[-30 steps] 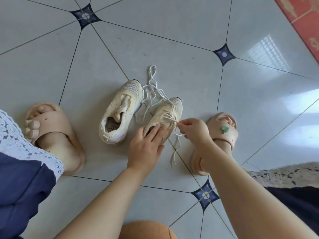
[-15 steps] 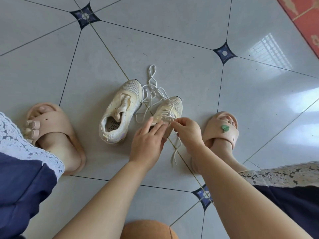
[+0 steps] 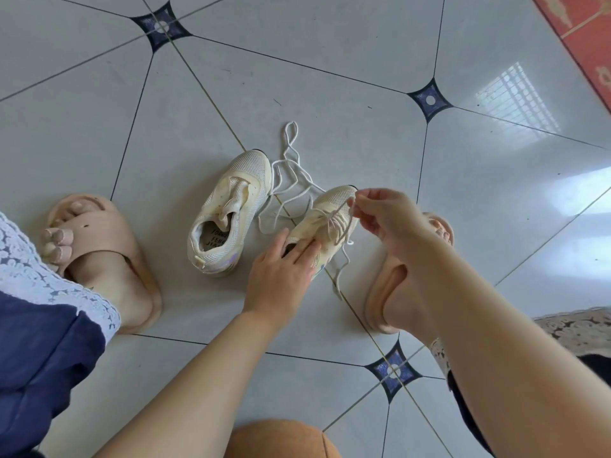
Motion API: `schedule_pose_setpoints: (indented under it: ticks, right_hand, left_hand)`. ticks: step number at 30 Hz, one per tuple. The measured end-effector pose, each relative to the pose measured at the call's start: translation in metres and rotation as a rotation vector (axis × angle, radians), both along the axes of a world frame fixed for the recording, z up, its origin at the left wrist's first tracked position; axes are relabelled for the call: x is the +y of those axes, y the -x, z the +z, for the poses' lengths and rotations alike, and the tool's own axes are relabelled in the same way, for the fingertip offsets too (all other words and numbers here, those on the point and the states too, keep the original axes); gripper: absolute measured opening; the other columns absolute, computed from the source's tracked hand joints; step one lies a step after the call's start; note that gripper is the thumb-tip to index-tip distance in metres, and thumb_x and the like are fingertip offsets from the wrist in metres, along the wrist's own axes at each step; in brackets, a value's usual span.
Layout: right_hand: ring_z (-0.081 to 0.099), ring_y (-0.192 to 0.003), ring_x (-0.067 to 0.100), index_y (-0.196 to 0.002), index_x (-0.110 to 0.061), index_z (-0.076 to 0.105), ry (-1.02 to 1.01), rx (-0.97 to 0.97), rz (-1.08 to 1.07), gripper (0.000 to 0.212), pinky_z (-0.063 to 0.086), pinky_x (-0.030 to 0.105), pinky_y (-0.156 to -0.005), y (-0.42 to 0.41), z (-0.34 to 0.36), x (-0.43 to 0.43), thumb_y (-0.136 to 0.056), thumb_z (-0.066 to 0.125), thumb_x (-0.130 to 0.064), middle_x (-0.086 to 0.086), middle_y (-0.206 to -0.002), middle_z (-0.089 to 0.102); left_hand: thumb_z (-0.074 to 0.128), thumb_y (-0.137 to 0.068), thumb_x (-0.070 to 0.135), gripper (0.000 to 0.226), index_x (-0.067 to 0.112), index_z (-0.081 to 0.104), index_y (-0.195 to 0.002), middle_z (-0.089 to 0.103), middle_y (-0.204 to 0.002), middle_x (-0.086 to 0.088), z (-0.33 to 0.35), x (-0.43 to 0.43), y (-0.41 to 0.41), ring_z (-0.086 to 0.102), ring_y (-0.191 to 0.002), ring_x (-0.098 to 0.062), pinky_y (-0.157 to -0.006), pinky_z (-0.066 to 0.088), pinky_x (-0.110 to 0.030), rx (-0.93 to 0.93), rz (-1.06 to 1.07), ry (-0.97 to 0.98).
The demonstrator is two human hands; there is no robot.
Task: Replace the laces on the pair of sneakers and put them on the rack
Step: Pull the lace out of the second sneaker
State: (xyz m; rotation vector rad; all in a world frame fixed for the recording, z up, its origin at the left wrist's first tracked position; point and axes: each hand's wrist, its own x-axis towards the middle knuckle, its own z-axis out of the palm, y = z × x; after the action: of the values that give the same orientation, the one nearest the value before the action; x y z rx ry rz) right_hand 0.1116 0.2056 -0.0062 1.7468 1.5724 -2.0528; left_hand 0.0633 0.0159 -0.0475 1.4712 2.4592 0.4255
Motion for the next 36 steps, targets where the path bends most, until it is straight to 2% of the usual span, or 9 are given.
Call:
schedule_pose_setpoints:
  ticks: [2, 6, 11, 14, 19, 24, 28, 31, 36]
  right_hand:
    - [0.057, -0.071, 0.011, -0.087, -0.013, 0.059, -0.006, -0.037, -0.023, 0.005, 0.044, 0.018, -0.063, -0.014, -0.010, -0.018, -0.087, 0.061, -0.009, 0.005, -0.082, 0.062]
    - [0.058, -0.083, 0.011, -0.113, -0.008, 0.056, 0.101, 0.023, -0.145, 0.028, 0.045, 0.021, -0.073, -0.037, -0.026, -0.048, -0.087, 0.063, -0.013, 0.003, -0.093, 0.061]
    - [0.050, -0.062, 0.010, -0.088, -0.012, 0.058, 0.084, 0.029, -0.261, 0.010, 0.044, 0.023, -0.067, -0.032, -0.029, -0.063, -0.084, 0.063, -0.004, -0.001, -0.069, 0.054]
    - [0.052, -0.065, 0.014, -0.071, -0.013, 0.061, 0.009, -0.042, -0.253, 0.011, 0.046, 0.028, -0.068, -0.033, -0.031, -0.067, -0.081, 0.064, -0.008, 0.001, -0.065, 0.059]
    - [0.066, -0.062, 0.012, -0.072, -0.014, 0.057, -0.184, -0.150, -0.104, 0.018, 0.053, 0.026, -0.061, -0.027, -0.024, -0.042, -0.089, 0.059, -0.013, 0.000, -0.066, 0.067]
    - [0.057, -0.039, 0.008, -0.067, -0.010, 0.050, -0.147, -0.089, -0.259, 0.029, 0.047, 0.018, -0.041, -0.014, 0.010, 0.029, -0.096, 0.045, -0.008, 0.003, -0.057, 0.053]
    - [0.053, -0.053, 0.008, -0.070, -0.013, 0.054, -0.089, 0.019, -0.239, 0.025, 0.047, 0.019, -0.052, -0.009, 0.011, 0.023, -0.095, 0.051, -0.018, 0.001, -0.064, 0.053]
    - [0.052, -0.070, 0.008, -0.072, -0.017, 0.060, -0.048, -0.034, -0.190, 0.023, 0.046, 0.022, -0.071, -0.022, -0.011, -0.018, -0.091, 0.057, -0.030, -0.002, -0.070, 0.052]
    - [0.058, -0.072, 0.010, -0.082, -0.019, 0.067, -0.044, -0.076, -0.194, 0.002, 0.046, 0.024, -0.070, -0.029, -0.032, -0.069, -0.084, 0.066, -0.020, -0.005, -0.075, 0.066]
  left_hand:
    - [0.066, -0.082, 0.020, 0.039, 0.015, 0.061, -0.120, 0.063, -0.120, 0.004, 0.000, 0.002, 0.000, 0.054, -0.114, -0.034, -0.078, 0.053, -0.041, -0.010, -0.005, -0.042]
    - [0.065, -0.080, 0.020, 0.034, 0.014, 0.065, -0.114, 0.064, -0.114, -0.003, -0.005, 0.002, -0.001, 0.058, -0.107, -0.035, -0.074, 0.054, -0.043, 0.035, -0.017, -0.153]
    - [0.069, -0.080, 0.020, 0.035, 0.014, 0.065, -0.115, 0.053, -0.132, -0.011, -0.012, 0.001, 0.000, 0.056, -0.111, -0.036, -0.074, 0.054, -0.045, 0.002, -0.011, -0.154]
    - [0.068, -0.082, 0.022, 0.034, 0.013, 0.065, -0.115, 0.059, -0.126, -0.008, -0.012, 0.005, 0.001, 0.055, -0.113, -0.035, -0.076, 0.054, -0.044, 0.000, -0.013, -0.151]
    - [0.064, -0.084, 0.025, 0.034, 0.015, 0.064, -0.117, 0.065, -0.118, -0.002, -0.008, 0.006, 0.003, 0.055, -0.115, -0.030, -0.079, 0.054, -0.040, -0.051, 0.023, -0.108]
    - [0.052, -0.091, 0.026, 0.040, 0.018, 0.052, -0.130, 0.052, -0.134, 0.003, -0.004, 0.007, 0.004, 0.039, -0.130, -0.024, -0.091, 0.046, -0.041, -0.168, 0.030, 0.047]
    - [0.046, -0.093, 0.030, 0.042, 0.020, 0.047, -0.134, 0.046, -0.140, 0.005, -0.006, 0.007, 0.006, 0.031, -0.134, -0.020, -0.097, 0.041, -0.041, -0.193, 0.024, 0.098]
    - [0.055, -0.089, 0.026, 0.036, 0.015, 0.058, -0.124, 0.058, -0.128, 0.000, -0.002, 0.008, 0.005, 0.044, -0.126, -0.026, -0.088, 0.049, -0.042, -0.173, 0.049, 0.025]
    - [0.063, -0.086, 0.024, 0.032, 0.012, 0.064, -0.115, 0.065, -0.118, -0.004, -0.004, 0.009, 0.002, 0.054, -0.116, -0.030, -0.079, 0.053, -0.042, -0.099, 0.067, -0.079]
